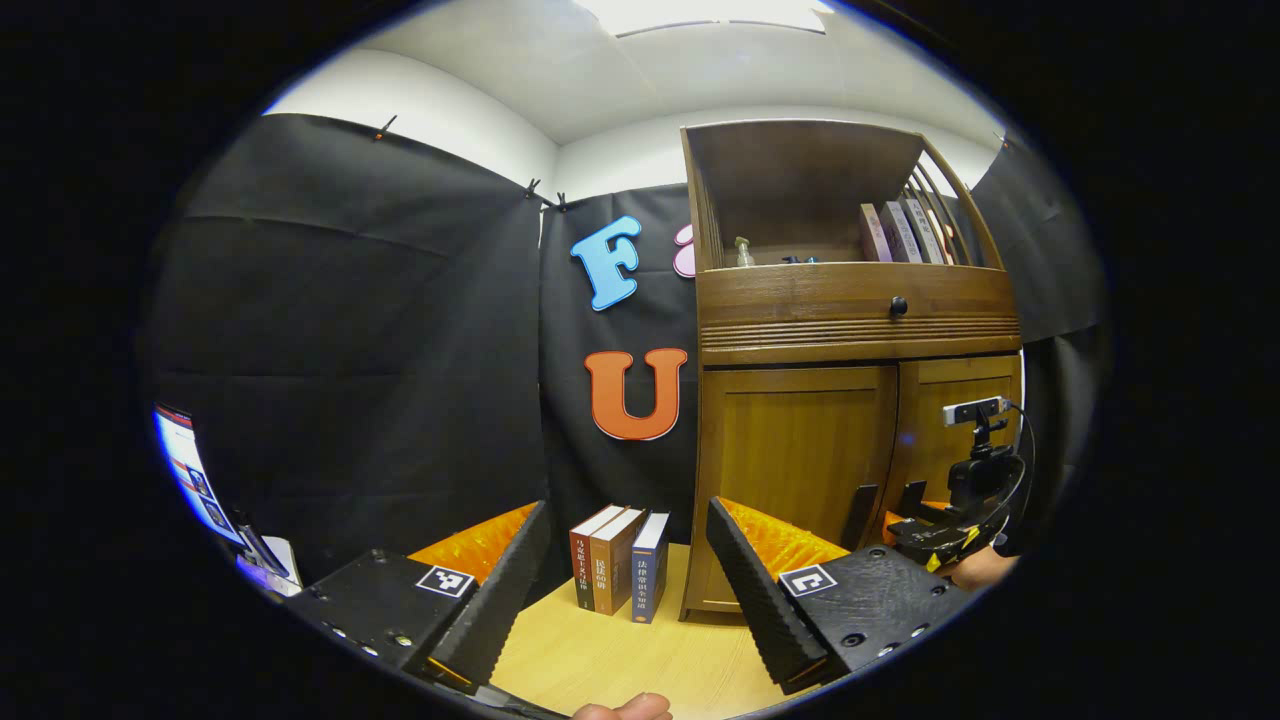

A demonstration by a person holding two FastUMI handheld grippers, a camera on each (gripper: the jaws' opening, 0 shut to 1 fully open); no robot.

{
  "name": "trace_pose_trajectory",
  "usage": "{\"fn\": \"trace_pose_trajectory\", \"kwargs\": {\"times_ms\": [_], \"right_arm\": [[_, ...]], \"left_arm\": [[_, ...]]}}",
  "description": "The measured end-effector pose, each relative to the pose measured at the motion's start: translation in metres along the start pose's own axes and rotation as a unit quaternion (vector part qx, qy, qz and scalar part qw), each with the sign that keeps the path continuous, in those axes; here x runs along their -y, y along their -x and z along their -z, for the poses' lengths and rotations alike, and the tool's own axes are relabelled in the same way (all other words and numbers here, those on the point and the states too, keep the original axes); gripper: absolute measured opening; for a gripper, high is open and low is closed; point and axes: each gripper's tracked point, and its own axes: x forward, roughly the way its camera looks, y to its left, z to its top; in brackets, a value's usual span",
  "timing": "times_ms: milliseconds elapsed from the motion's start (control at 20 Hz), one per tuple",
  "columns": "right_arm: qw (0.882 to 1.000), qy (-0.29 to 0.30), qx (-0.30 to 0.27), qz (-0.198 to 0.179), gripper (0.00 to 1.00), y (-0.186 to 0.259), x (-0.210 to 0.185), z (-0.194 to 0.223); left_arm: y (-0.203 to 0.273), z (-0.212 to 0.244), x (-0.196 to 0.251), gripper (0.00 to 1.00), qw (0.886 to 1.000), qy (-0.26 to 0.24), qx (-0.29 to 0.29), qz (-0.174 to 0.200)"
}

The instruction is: Open the right door of the double-door shoe cabinet with the right hand, and open the left door with the left hand.

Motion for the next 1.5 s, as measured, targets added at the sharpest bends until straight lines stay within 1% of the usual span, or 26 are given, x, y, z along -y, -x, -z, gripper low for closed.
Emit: {"fn": "trace_pose_trajectory", "kwargs": {"times_ms": [50, 100, 150, 200, 300, 350, 550, 700, 850, 900, 1100, 1500], "right_arm": [[1.000, -0.002, -0.002, -0.002, 0.65, 0.001, -0.002, 0.002], [1.000, -0.004, -0.004, -0.005, 0.64, 0.001, -0.004, 0.003], [1.000, -0.006, -0.006, -0.009, 0.58, 0.001, -0.006, 0.004], [1.000, -0.009, -0.010, -0.019, 0.53, 0.001, -0.010, 0.004], [1.000, -0.006, -0.012, -0.017, 0.38, 0.000, -0.007, 0.005], [1.000, -0.008, -0.013, -0.018, 0.36, 0.001, -0.008, 0.006], [0.999, -0.035, -0.022, -0.027, 0.32, 0.009, -0.008, 0.006], [0.998, -0.042, -0.020, -0.044, 0.30, 0.028, -0.008, 0.013], [0.997, -0.038, -0.021, -0.060, 0.29, 0.051, -0.004, 0.018], [0.997, -0.034, -0.023, -0.060, 0.29, 0.058, 0.000, 0.020], [0.996, -0.043, -0.024, -0.074, 0.28, 0.090, 0.010, 0.029], [0.995, -0.062, -0.024, -0.080, 0.26, 0.135, 0.034, 0.041]], "left_arm": [[0.000, 0.000, 0.000, 0.95, 1.000, 0.000, 0.000, 0.000], [0.000, 0.000, 0.000, 0.95, 1.000, 0.001, -0.001, 0.001], [0.001, -0.001, -0.001, 0.95, 1.000, 0.002, 0.000, 0.001], [0.001, -0.001, -0.001, 0.95, 1.000, 0.002, 0.000, 0.001], [0.003, -0.002, -0.002, 0.95, 1.000, 0.003, 0.000, 0.002], [0.004, -0.002, -0.002, 0.95, 1.000, 0.003, 0.000, 0.002], [0.010, 0.000, -0.005, 0.95, 1.000, 0.002, -0.003, 0.004], [0.013, 0.002, -0.001, 0.95, 1.000, 0.005, -0.005, 0.014], [0.008, 0.005, 0.008, 0.95, 0.999, 0.010, -0.009, 0.030], [0.006, 0.005, 0.013, 0.95, 0.999, 0.010, -0.010, 0.036], [-0.002, 0.014, 0.039, 0.95, 0.997, 0.010, -0.020, 0.068], [-0.017, 0.043, 0.092, 0.95, 0.990, 0.012, -0.052, 0.128]]}}
